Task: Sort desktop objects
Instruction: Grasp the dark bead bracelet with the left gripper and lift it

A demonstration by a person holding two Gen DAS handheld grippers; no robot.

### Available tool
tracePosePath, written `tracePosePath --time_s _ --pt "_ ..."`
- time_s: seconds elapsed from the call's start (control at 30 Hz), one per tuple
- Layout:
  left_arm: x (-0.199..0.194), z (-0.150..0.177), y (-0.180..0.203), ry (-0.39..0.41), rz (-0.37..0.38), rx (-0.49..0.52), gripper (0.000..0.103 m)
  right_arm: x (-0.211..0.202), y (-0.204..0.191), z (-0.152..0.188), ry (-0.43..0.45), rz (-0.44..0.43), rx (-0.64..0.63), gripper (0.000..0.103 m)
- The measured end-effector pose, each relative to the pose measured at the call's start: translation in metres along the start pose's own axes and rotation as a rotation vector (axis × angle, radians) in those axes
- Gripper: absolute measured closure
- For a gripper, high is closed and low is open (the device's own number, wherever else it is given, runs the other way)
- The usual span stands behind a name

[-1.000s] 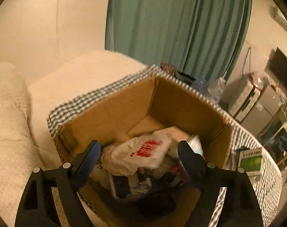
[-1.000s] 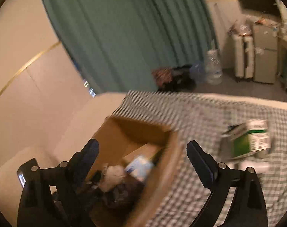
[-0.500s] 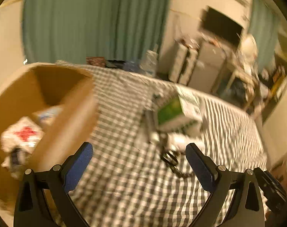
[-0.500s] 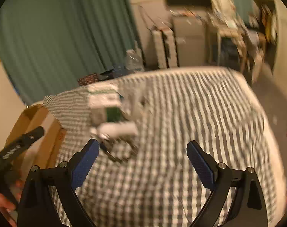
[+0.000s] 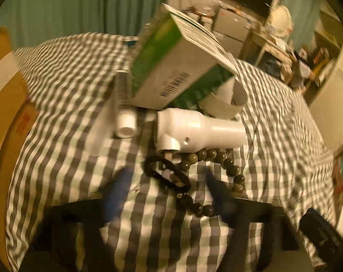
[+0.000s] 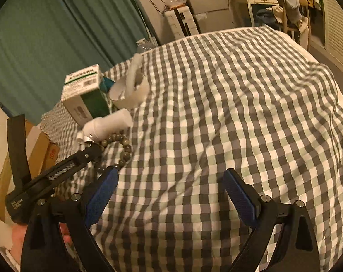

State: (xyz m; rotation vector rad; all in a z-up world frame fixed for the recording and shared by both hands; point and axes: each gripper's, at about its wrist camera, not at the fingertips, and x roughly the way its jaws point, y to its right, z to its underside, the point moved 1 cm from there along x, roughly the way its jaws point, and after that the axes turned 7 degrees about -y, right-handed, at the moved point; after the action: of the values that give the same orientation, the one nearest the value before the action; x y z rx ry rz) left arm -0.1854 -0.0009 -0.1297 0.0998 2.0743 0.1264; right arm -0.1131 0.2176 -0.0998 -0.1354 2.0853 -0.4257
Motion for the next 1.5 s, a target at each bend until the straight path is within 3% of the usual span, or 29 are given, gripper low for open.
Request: tracePosePath --time_s 0.07,0.1,0.23,0.47,0.53,0.67,0.77,0.97,1.07,1.13,1.2,1.23,1.27,1.3,1.33,1.4,1.43,1.5 --pt "0.003 0.000 0.001 -0.008 -0.008 0.040 0.086 0.004 -0.001 0.001 0.006 -0.004 -0.002 0.009" --pt "0.000 0.000 0.000 -0.001 0.007 0.041 0.091 0.004 -0.003 0.000 0.009 -0.007 -0.008 0.009" --pt "-0.019 -0.002 -0.005 0.033 0.058 0.011 0.092 0.010 -0.015 0.003 -0.010 -0.029 -0.046 0.009" --pt "-0.048 -0.004 -0.026 0.086 0.078 -0.046 0.092 0.037 -0.058 -0.006 -0.046 -0.100 -0.140 0.009" --pt "-0.045 -0.005 -0.034 0.074 0.053 -0.056 0.092 0.050 -0.069 -0.013 -0.060 -0.104 -0.152 0.011" --pt "-0.029 -0.004 -0.049 0.024 0.090 -0.123 0.092 0.074 -0.077 -0.015 -0.119 -0.128 -0.149 0.016" --pt "-0.024 -0.001 -0.053 0.004 0.069 -0.128 0.092 0.079 -0.082 -0.012 -0.123 -0.114 -0.181 0.017" --pt "-0.034 0.003 -0.052 -0.013 0.001 -0.073 0.092 0.072 -0.084 -0.017 -0.056 -0.106 -0.202 0.028" --pt "-0.042 0.004 -0.062 -0.051 0.081 -0.151 0.092 0.067 -0.084 -0.029 -0.025 -0.070 -0.241 0.028" --pt "-0.042 0.003 -0.056 -0.048 0.087 -0.123 0.092 0.068 -0.085 -0.039 -0.031 -0.067 -0.272 0.028" --pt "-0.035 0.005 -0.049 -0.074 0.057 -0.077 0.089 0.068 -0.083 -0.049 -0.031 -0.085 -0.286 0.019" --pt "-0.028 0.007 -0.046 -0.106 0.055 -0.064 0.081 0.069 -0.084 -0.056 -0.039 -0.120 -0.289 0.014" --pt "-0.023 0.010 -0.045 -0.130 0.060 -0.065 0.061 0.070 -0.084 -0.061 -0.045 -0.144 -0.299 0.013" --pt "-0.015 0.013 -0.045 -0.155 0.065 -0.073 0.051 0.074 -0.085 -0.066 -0.055 -0.151 -0.315 0.013" --pt "-0.010 0.016 -0.045 -0.162 0.080 -0.080 0.045 0.078 -0.086 -0.070 -0.075 -0.143 -0.334 0.013" --pt "-0.008 0.016 -0.041 -0.151 0.064 -0.066 0.045 0.087 -0.092 -0.077 -0.096 -0.143 -0.379 0.013" --pt "-0.009 0.015 -0.039 -0.149 0.069 -0.064 0.047 0.092 -0.096 -0.078 -0.111 -0.165 -0.419 0.013" --pt "-0.009 0.014 -0.040 -0.149 0.091 -0.067 0.088 0.101 -0.103 -0.079 -0.163 -0.172 -0.505 0.014"
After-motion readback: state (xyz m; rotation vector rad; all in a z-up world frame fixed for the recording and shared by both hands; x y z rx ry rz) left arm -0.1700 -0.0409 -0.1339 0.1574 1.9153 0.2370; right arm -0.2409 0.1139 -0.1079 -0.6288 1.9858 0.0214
